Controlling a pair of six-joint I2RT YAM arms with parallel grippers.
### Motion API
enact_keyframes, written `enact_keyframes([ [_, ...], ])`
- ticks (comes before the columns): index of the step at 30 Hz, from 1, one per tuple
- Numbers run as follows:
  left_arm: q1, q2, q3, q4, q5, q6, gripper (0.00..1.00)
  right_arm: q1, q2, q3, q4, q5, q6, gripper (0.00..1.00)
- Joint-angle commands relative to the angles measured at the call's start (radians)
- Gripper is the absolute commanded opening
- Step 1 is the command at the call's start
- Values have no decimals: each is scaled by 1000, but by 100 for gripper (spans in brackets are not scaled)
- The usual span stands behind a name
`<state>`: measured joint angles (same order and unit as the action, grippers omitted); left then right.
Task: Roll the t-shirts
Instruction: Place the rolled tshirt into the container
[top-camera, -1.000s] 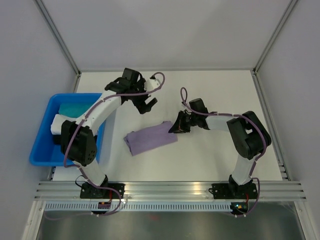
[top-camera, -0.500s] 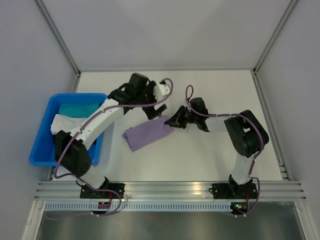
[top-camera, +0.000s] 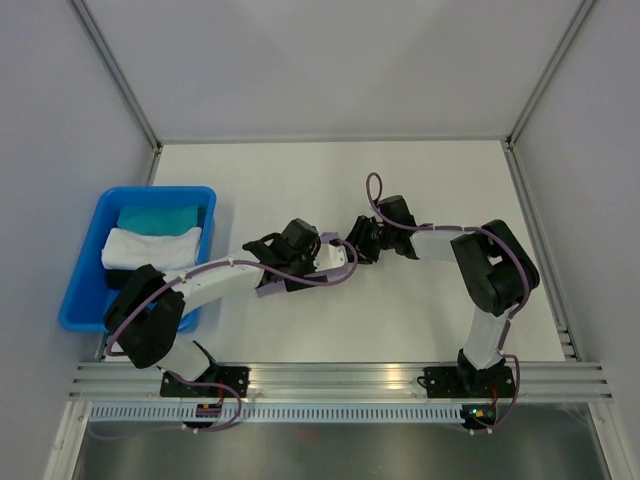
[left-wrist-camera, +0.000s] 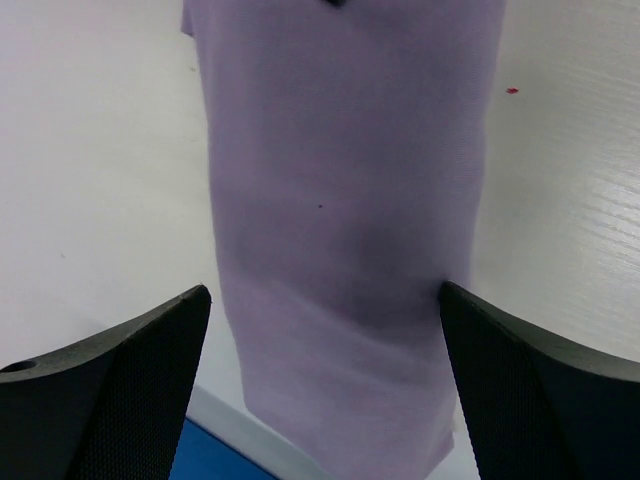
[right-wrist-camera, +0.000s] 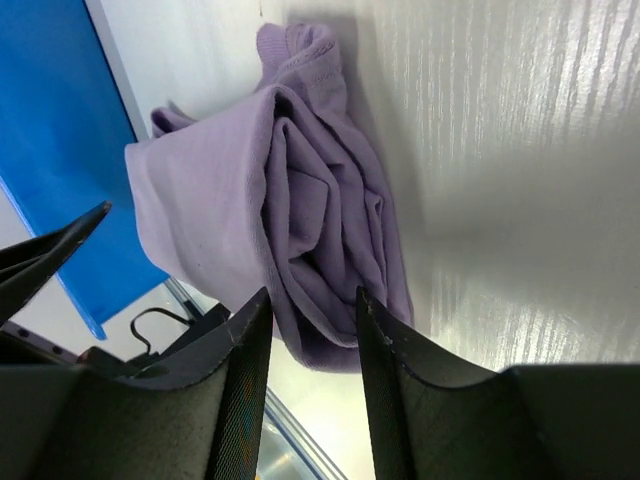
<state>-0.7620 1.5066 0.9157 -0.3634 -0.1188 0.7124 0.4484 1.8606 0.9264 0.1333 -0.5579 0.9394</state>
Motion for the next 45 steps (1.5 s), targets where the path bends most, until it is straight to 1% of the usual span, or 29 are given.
enact_keyframes([
  [1,-42,26,-66,129,-77,59,100,-5,-34,40,-87,-3,-100,45],
  [6,-43,40,-48,119,-19,15,100,-5,-31,45,-98,-16,-120,46],
  [7,-43,43,-35,88,-1,4,100,-5,-31,46,-106,-14,-129,46],
  [8,-42,47,-20,60,46,-13,100,-5,-32,49,-121,-13,-145,47],
  [9,-37,50,26,28,82,-55,100,-5,-32,55,-130,-13,-152,47],
  [10,-34,63,49,-47,114,-77,100,-5,-29,60,-162,-13,-160,48],
  [11,-33,70,80,-69,173,-100,100,-7,-28,69,-172,-14,-178,48],
  [12,-28,76,87,-89,188,-123,100,-7,-26,71,-179,-16,-183,48],
  [16,-5,125,91,-100,177,-129,100,-13,-31,77,-192,-17,-197,49],
  [21,82,204,173,-130,183,-130,100,-30,-37,89,-218,-33,-223,50],
  [24,111,236,213,-157,221,-105,100,-46,-38,100,-222,-57,-235,51],
  [27,112,256,215,-192,284,-71,100,-50,-35,140,-288,-59,-298,52],
  [29,112,271,213,-219,333,-74,100,-50,-35,152,-313,-60,-323,52],
  [32,119,299,200,-226,340,-91,100,-48,-35,152,-316,-71,-329,52],
  [35,174,337,227,-226,335,-99,100,-50,-35,149,-314,-74,-330,52],
  [39,199,363,241,-217,314,-50,100,-50,-40,147,-311,-80,-336,52],
  [41,201,368,229,-213,324,-18,100,-51,-41,147,-310,-80,-338,52],
  [45,204,398,230,-210,337,1,100,-56,-58,144,-305,-80,-341,52],
])
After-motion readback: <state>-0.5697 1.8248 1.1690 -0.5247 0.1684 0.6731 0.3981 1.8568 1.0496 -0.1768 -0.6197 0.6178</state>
